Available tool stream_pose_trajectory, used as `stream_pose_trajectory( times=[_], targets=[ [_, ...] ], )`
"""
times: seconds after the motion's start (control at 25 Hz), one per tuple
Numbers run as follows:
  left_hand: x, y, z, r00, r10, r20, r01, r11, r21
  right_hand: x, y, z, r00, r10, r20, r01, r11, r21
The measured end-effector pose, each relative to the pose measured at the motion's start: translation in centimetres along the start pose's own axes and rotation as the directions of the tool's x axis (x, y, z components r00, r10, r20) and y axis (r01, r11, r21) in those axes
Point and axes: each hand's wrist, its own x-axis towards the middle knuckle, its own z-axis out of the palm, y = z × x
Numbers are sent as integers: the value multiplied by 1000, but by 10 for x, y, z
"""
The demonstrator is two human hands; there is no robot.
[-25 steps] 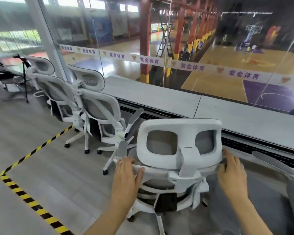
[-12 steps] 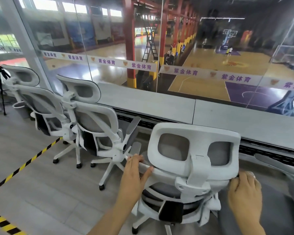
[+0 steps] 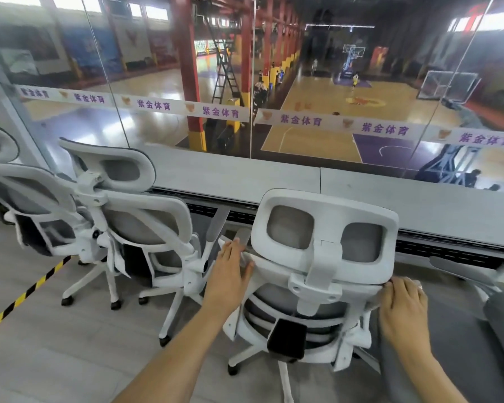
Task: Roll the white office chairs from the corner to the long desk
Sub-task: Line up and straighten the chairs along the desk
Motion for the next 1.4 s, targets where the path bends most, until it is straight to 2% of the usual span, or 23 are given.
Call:
stream_pose_trajectory(
  times=[0.12, 0.44, 0.64, 0.84, 1.0, 1.12, 1.28, 1.4],
  targets=[
    [23, -2, 0, 999, -29, 16, 29, 1000, 0, 24, -8, 11, 1000, -28, -7, 29, 999, 38],
    [93, 3, 8, 981, -181, 72, 180, 983, 24, 66, -10, 31, 988, -127, 87, 119, 988, 95],
    [103, 0, 13, 985, -163, 62, 163, 987, 12, 81, -9, 38, 986, -104, 129, 92, 991, 102],
    [89, -1, 18, 990, -125, 59, 107, 964, 242, 87, -10, 33, 985, -82, 154, 63, 990, 123],
    [74, -4, 11, 977, -160, 141, 103, 933, 346, 73, -23, 24, 982, 88, 167, -125, 965, 229],
    [59, 0, -1, 979, -85, 188, 14, 937, 349, 51, -36, 10, 972, 102, 213, -158, 952, 261],
    [24, 39, -1, 967, 53, 247, -116, 962, 249, 22, -48, -6, 952, 42, 304, -121, 962, 246],
    [-5, 71, 5, 954, 132, 269, -181, 969, 166, -1, -55, -28, 961, 23, 277, -87, 971, 221]
  ],
)
